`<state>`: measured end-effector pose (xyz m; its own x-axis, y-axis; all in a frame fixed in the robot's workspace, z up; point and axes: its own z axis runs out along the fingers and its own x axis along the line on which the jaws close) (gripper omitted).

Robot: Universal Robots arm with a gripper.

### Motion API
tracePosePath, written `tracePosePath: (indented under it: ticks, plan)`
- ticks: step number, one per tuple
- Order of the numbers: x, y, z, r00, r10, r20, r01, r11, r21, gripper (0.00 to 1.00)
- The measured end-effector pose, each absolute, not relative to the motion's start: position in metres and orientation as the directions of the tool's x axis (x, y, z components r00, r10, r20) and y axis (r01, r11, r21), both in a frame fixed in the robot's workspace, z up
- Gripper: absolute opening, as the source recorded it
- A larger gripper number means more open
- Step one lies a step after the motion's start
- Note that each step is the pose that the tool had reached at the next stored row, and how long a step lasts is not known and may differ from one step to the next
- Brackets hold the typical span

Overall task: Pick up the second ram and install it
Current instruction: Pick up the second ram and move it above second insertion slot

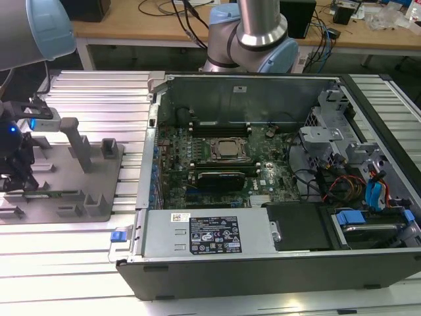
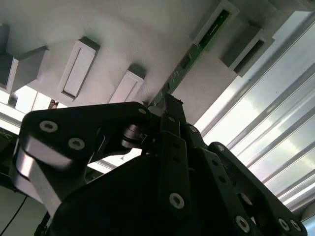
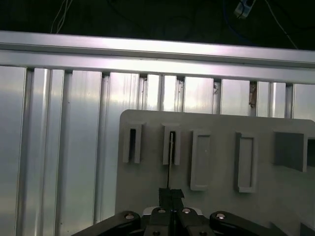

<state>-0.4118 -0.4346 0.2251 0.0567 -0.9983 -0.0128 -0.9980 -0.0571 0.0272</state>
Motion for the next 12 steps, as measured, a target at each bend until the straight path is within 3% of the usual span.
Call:
tracePosePath:
  ticks: [3, 7, 12]
  plan:
    - [-0.4118, -0.4346, 0.2250, 0.057, -0.998, -0.014, -0.998, -0.057, 0.027, 0.09]
    - [-0.4118, -0.4346, 0.2250, 0.057, -0.998, -0.015, -0.998, -0.057, 0.027, 0.28]
    - [-0.4118, -0.4346, 0.2163, 0.057, -0.998, -0.015, -0.998, -0.057, 0.027, 0.28]
